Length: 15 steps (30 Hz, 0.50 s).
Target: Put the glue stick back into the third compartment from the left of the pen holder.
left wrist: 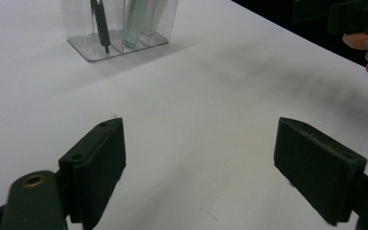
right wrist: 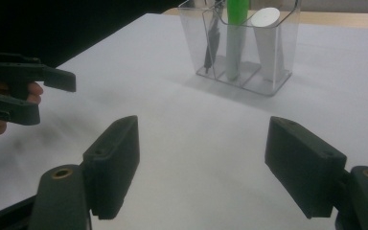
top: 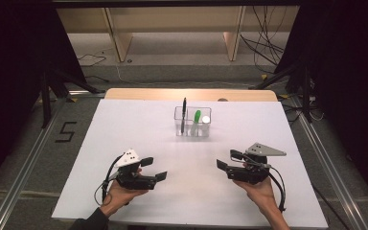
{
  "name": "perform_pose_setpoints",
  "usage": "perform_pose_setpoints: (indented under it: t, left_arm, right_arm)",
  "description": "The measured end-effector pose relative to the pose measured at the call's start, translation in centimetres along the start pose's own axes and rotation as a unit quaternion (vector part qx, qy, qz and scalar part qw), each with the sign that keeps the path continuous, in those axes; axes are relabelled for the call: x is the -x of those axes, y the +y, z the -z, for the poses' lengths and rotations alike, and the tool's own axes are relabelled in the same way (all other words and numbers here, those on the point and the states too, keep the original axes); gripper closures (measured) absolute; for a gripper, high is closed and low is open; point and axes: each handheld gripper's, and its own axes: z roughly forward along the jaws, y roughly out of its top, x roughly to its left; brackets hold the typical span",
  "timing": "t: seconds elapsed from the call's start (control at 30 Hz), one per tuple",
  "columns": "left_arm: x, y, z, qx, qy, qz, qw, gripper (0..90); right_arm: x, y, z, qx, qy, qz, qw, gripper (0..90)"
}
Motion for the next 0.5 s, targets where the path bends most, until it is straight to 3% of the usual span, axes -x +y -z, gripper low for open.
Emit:
perform_pose_setpoints:
  t: [0.27, 0.5]
  left_arm:
    - [0.1, 0.0, 0.3, 0.003, 0.001, -0.004, 1.0, 18.2]
    - [0.2, -0.1, 0.4, 0.004, -0.001, -0.004, 1.0, 18.1]
  right_arm:
    - [-0.4, -1.4, 1.4, 0.017, 0.008, 0.0, 0.9998, 28.1]
    - [-1.0, -2.8, 2.1, 0.015, 0.005, 0.011, 0.9998, 26.3]
